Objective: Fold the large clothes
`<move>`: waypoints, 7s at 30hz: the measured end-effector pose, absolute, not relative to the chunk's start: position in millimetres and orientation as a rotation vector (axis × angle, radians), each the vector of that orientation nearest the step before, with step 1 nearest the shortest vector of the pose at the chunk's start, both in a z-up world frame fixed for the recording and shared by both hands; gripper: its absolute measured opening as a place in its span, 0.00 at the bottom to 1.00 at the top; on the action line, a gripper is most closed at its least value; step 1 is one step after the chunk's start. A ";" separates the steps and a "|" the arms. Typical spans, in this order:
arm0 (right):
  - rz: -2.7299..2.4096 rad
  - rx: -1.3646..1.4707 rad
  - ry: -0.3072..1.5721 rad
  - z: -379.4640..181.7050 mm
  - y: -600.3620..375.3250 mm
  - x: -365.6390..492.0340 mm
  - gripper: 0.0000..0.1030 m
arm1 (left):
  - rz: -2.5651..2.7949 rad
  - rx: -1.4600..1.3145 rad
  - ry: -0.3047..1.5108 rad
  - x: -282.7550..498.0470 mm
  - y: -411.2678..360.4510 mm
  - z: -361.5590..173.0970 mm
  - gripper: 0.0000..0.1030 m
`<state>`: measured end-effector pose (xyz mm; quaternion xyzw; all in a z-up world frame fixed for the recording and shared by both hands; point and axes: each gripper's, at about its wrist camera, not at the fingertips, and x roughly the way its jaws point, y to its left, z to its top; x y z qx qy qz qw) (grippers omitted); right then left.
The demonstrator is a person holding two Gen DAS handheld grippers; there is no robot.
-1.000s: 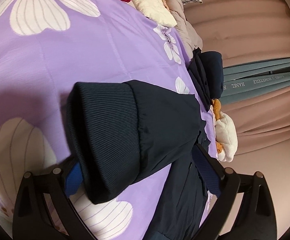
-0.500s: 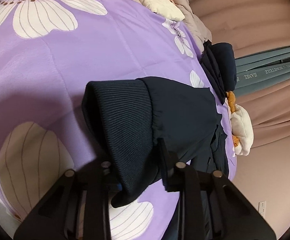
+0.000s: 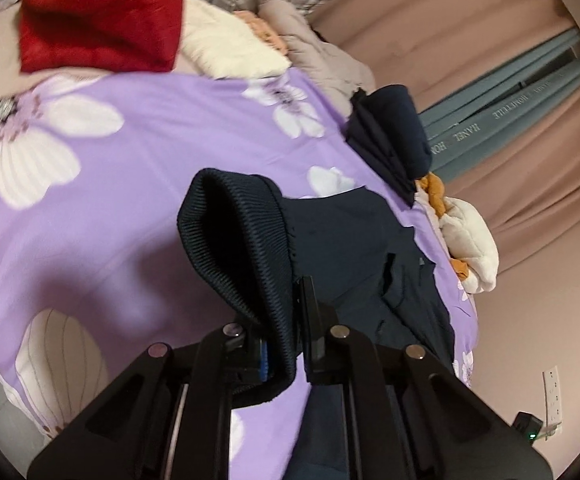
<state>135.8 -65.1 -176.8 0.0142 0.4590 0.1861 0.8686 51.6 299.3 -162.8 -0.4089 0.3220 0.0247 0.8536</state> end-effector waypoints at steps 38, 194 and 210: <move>0.154 0.587 0.877 -206.4 -272.6 129.3 0.75 | -0.513 -0.277 1.009 272.4 -112.1 -127.1 0.57; 0.158 0.039 0.931 -210.8 -208.4 147.0 0.55 | -0.150 0.022 1.010 140.9 20.6 -219.3 0.68; 0.127 0.048 0.943 -232.7 -222.2 84.7 0.55 | -0.149 0.064 0.998 78.1 22.8 -229.9 0.76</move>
